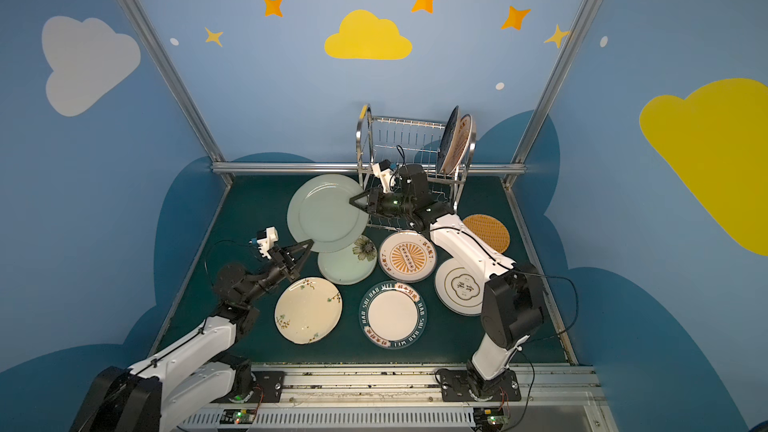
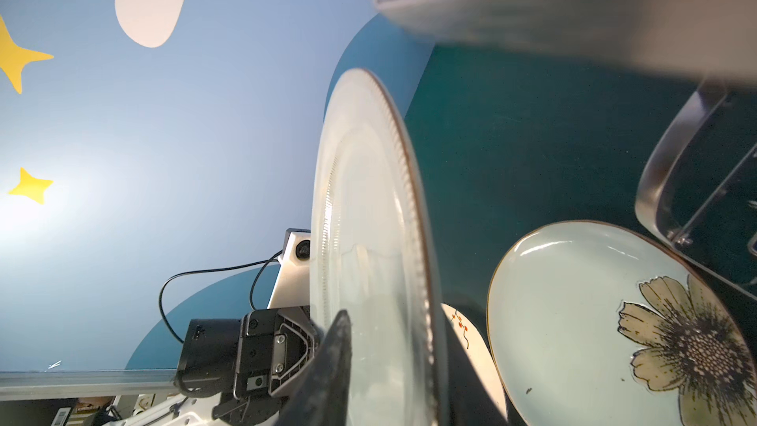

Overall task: Load the plates into the dish rack
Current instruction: 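Grasp the plate rim with the right gripper and open the left gripper, then carry the pale plate over the rack with right gripper while left gripper draws back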

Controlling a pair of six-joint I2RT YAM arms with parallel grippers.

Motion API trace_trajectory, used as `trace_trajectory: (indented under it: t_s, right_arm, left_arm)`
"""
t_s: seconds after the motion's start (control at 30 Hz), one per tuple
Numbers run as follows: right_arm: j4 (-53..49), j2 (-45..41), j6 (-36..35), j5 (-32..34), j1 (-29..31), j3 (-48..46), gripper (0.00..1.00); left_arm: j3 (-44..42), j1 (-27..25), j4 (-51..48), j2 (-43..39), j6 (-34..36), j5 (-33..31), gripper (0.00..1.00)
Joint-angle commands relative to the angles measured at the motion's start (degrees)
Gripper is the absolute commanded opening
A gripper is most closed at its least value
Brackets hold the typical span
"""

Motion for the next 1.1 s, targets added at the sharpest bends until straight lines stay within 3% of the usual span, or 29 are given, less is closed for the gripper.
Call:
trace_trajectory:
  t_s: [0.0,0.2,0.27,0.33,0.4,0.5,0.53,0.77,1.07]
  right_arm:
    - [0.9,1.3,1.7,-1.4,1.1,1.4,0.23]
    - [0.7,0.6,2.3,-1.8,1.4,1.3,0.01]
    - [0.3,-0.5,1.9,-1.4,1.3,1.0,0.00]
    - [-0.5,-2.1,1.2,-0.3,1.2,0.8,0.00]
    - [-2.1,-3.9,0.3,1.6,1.2,1.0,0.00]
    - [-4.4,-6.4,-0.7,4.5,0.8,1.5,0.00]
    - [-5.0,-7.2,-1.0,5.4,0.6,1.8,0.00]
    - [-10.5,-13.0,-3.1,10.8,-0.3,6.1,0.00]
    - [-17.9,-20.2,-10.0,21.8,-2.0,15.8,0.00]
  left_arm:
    - [2.9,-0.7,8.7,-0.3,1.5,1.7,0.04]
    - [2.8,-0.6,5.3,-1.4,3.6,1.7,0.04]
    - [3.1,-0.6,2.1,-2.4,5.1,1.7,0.05]
    - [3.0,-0.6,-1.8,-4.0,6.8,1.1,0.23]
    - [3.0,-0.6,-5.9,-6.5,8.6,0.6,0.59]
    - [3.2,-0.5,-10.9,-10.3,10.7,0.7,0.93]
    - [3.8,-0.4,-13.0,-11.3,11.6,1.1,0.99]
    - [8.4,0.1,-36.3,-21.0,20.6,-0.1,1.00]
    - [15.6,1.0,-46.2,-28.0,28.0,9.1,1.00]
